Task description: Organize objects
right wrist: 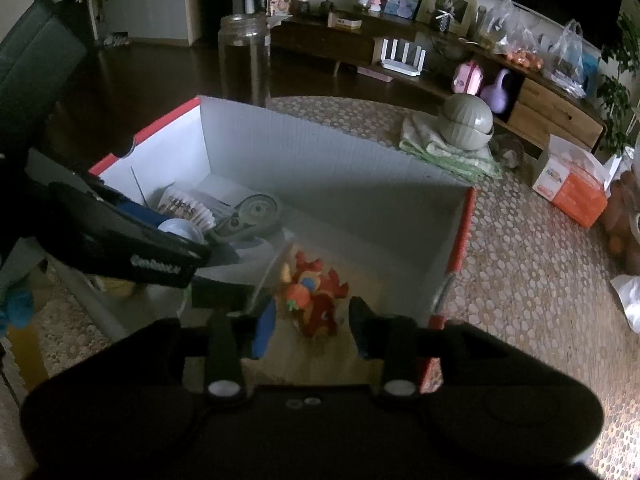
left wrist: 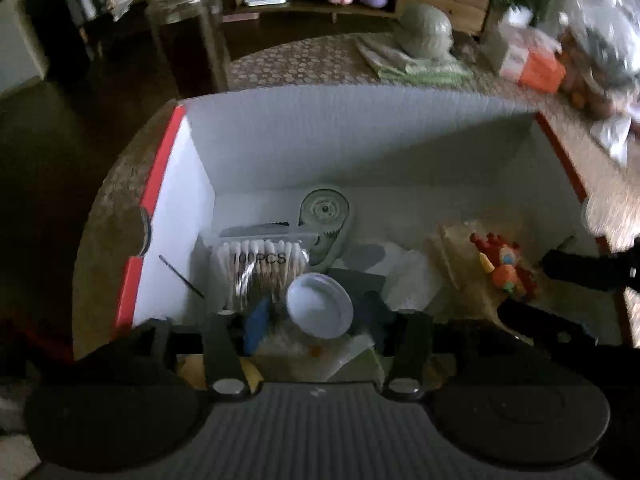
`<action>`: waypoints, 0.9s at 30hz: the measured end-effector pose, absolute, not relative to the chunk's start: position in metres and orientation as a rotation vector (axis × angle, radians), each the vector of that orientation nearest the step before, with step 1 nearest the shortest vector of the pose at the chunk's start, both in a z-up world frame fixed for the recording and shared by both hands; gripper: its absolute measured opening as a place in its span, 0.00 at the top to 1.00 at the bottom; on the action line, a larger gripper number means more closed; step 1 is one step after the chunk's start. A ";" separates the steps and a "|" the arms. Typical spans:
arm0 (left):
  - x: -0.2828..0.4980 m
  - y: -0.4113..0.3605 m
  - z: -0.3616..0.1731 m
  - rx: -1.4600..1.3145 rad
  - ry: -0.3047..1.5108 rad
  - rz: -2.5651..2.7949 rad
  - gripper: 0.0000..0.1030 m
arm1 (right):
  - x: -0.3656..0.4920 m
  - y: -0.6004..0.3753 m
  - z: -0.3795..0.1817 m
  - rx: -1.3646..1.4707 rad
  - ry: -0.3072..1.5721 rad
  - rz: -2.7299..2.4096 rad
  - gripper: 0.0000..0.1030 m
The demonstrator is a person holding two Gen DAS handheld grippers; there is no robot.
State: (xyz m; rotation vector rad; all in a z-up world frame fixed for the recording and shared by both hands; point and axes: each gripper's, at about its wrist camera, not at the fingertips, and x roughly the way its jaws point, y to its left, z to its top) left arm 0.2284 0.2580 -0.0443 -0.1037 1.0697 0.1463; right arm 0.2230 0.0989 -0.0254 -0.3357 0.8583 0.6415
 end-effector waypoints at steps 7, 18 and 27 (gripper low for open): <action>0.212 0.266 -0.024 -0.180 1.023 0.159 0.36 | 0.213 0.080 -0.010 -0.292 0.825 0.660 0.37; 0.171 0.253 0.022 -0.166 0.882 0.165 0.36 | 0.191 0.057 0.019 -0.247 0.764 0.687 0.33; 0.131 0.234 0.046 -0.164 0.779 0.151 0.36 | 0.169 0.036 0.036 -0.217 0.719 0.718 0.31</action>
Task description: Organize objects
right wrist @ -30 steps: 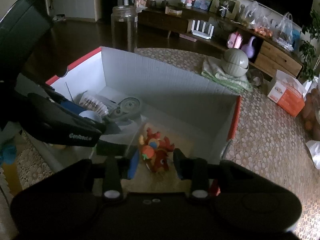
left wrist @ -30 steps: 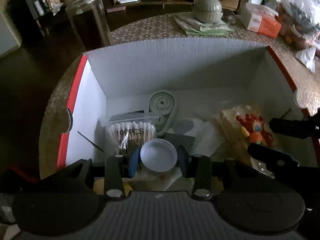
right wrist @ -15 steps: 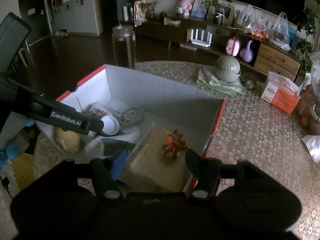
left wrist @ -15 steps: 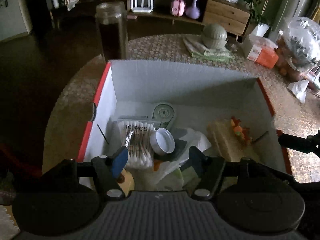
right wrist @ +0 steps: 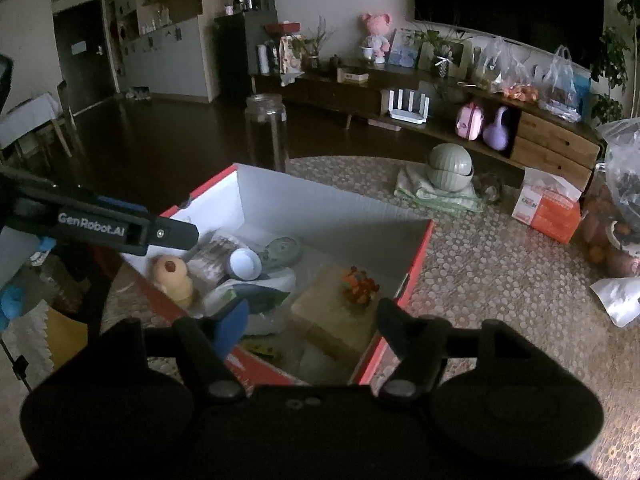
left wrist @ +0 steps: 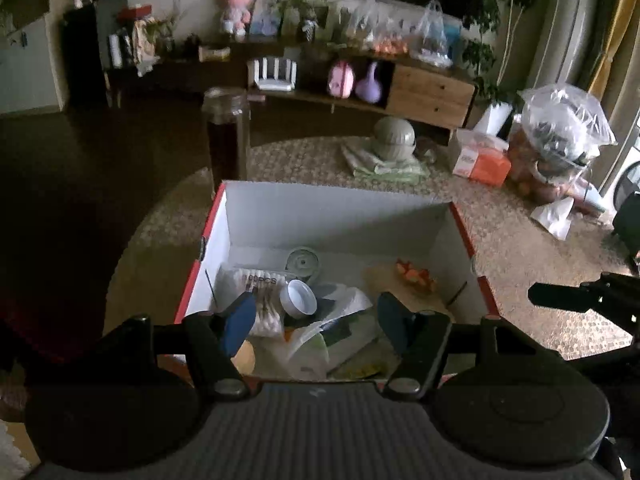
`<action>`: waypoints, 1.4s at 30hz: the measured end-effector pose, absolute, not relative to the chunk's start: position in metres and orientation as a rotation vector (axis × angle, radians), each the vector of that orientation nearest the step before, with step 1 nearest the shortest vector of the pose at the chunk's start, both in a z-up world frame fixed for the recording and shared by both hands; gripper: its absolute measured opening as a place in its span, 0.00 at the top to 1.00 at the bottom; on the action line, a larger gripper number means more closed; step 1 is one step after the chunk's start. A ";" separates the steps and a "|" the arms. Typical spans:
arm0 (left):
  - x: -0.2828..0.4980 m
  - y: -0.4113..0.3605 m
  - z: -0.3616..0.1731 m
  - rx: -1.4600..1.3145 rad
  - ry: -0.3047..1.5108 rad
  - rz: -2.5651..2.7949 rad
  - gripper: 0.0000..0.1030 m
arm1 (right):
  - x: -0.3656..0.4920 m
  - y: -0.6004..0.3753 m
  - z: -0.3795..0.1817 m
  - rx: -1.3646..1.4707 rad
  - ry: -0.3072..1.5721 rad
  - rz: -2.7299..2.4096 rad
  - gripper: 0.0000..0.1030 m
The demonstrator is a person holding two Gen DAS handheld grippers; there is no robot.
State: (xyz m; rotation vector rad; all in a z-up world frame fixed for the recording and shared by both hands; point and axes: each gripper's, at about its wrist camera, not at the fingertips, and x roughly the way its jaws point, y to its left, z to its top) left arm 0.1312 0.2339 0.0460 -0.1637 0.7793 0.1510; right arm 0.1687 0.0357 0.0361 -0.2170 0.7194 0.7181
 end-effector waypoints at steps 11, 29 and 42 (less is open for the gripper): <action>0.090 0.207 0.053 -0.087 0.693 0.142 0.25 | 0.144 0.015 0.042 -0.179 0.688 0.742 0.23; 0.060 0.187 0.040 -0.073 0.664 0.149 0.01 | 0.121 -0.022 0.050 -0.113 0.600 0.775 0.00; 0.062 0.176 0.037 -0.065 0.677 0.152 0.01 | 0.121 -0.028 0.043 -0.095 0.617 0.769 0.00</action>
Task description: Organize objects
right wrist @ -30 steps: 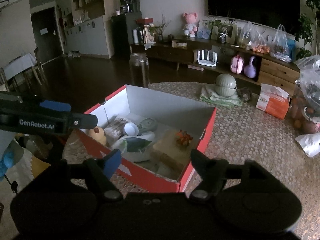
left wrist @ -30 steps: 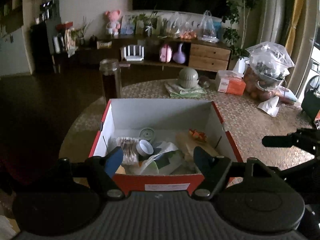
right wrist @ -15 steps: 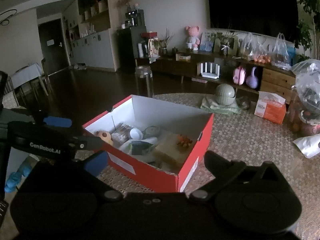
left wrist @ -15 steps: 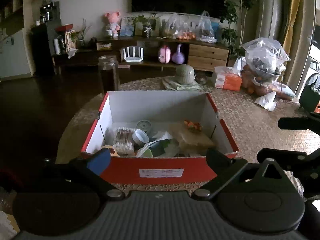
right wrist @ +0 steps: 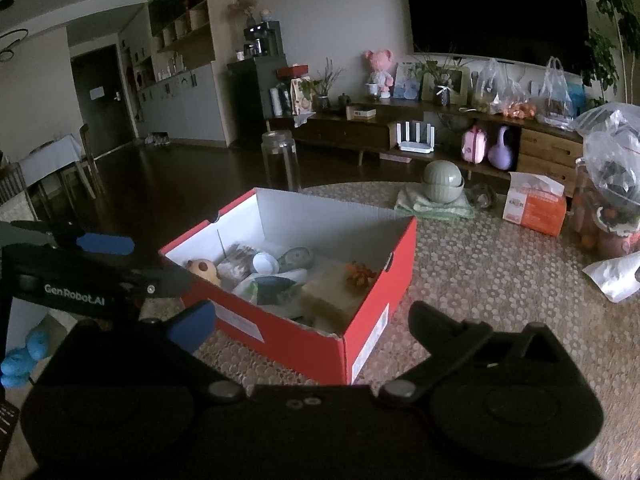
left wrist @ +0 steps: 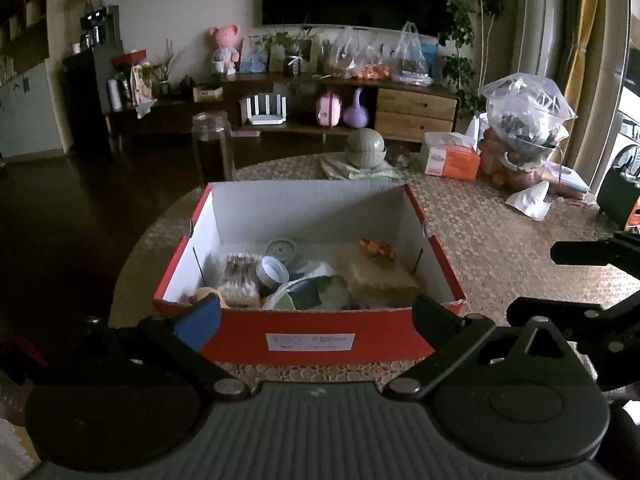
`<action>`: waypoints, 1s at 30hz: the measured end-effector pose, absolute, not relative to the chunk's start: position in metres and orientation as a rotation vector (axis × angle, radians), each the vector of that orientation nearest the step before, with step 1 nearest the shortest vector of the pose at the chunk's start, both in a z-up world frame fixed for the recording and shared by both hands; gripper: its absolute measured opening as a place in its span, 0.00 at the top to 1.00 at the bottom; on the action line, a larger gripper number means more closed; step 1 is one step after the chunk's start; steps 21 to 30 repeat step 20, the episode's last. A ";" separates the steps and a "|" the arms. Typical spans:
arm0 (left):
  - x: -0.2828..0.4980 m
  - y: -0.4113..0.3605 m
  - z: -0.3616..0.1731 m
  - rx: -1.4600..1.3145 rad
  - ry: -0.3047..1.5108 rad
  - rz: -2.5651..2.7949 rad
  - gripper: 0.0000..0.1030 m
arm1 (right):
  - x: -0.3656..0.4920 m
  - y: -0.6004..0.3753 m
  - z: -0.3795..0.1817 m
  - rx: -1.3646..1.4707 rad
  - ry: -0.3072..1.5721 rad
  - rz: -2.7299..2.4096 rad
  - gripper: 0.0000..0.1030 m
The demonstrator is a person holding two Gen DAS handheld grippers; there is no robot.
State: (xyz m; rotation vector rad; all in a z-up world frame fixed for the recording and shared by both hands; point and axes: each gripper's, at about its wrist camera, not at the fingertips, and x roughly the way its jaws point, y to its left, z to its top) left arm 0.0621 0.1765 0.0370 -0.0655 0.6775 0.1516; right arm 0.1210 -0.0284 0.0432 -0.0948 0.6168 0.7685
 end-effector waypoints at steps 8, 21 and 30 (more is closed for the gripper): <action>0.063 0.167 0.030 -0.030 0.682 0.153 0.01 | 0.121 -0.037 0.039 -0.085 0.630 0.765 0.00; 0.062 0.163 0.029 -0.025 0.679 0.165 0.01 | 0.120 -0.046 0.034 -0.066 0.646 0.753 0.00; 0.062 0.163 0.029 -0.025 0.679 0.165 0.01 | 0.120 -0.046 0.034 -0.066 0.646 0.753 0.00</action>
